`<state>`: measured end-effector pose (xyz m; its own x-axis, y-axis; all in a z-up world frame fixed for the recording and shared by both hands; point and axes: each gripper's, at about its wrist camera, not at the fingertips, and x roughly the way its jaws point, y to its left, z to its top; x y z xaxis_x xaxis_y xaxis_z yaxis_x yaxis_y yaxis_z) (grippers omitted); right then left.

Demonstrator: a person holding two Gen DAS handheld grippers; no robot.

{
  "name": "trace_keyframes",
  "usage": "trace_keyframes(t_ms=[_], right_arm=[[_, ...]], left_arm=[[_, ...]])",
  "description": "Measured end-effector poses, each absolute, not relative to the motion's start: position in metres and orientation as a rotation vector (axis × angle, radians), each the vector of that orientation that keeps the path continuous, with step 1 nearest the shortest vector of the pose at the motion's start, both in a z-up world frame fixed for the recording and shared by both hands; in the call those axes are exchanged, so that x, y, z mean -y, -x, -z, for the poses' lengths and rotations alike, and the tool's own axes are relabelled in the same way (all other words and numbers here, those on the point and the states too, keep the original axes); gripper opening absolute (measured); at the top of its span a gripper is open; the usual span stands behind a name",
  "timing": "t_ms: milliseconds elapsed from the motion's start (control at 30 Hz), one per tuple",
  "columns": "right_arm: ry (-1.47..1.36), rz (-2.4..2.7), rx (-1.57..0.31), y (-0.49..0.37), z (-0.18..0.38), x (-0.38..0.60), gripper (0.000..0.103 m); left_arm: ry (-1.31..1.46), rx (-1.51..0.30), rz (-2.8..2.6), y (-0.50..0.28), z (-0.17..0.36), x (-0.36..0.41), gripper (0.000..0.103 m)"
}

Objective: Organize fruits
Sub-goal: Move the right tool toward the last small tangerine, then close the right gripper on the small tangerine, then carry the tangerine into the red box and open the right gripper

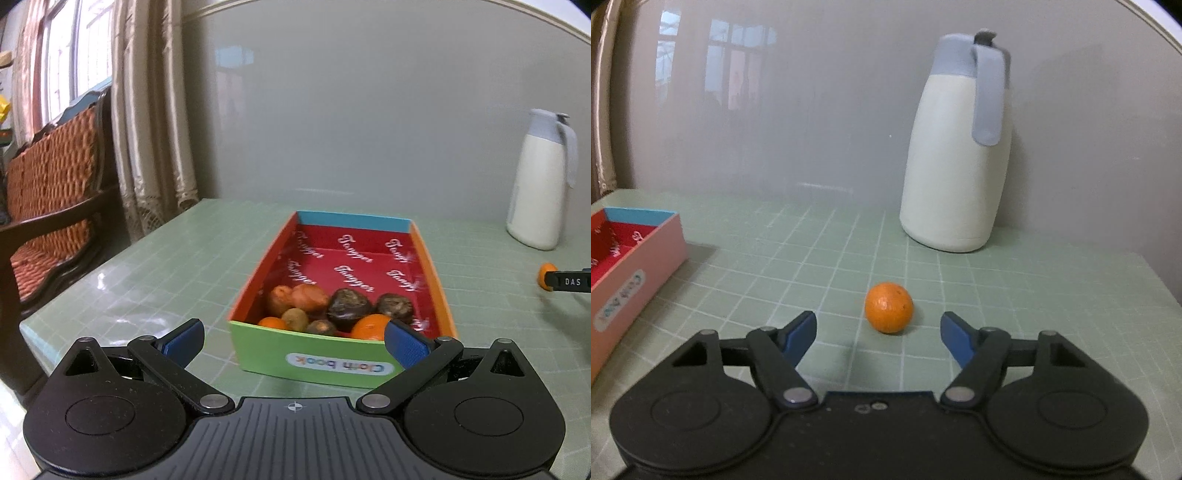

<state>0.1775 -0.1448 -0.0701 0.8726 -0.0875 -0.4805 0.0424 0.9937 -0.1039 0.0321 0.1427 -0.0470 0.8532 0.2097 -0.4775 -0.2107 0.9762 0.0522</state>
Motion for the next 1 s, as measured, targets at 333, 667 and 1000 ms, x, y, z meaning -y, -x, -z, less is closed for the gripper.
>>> trace_keyframes(t_ms=[333,667,1000], right_arm=[[-0.003,0.062,-0.568,-0.22,0.077,0.161,0.061],[-0.024,0.067,-0.612,-0.234,0.086,0.164,0.037],[-0.052,0.01,-0.562,-0.224,0.077,0.157,0.036]], left_arm=[[0.03,-0.504,-0.253,-0.041,0.05,-0.159,0.103],[0.05,-0.507,-0.27,-0.043,0.052,-0.17,0.103],[0.072,-0.503,-0.303,-0.039,0.049,-0.184,0.103]])
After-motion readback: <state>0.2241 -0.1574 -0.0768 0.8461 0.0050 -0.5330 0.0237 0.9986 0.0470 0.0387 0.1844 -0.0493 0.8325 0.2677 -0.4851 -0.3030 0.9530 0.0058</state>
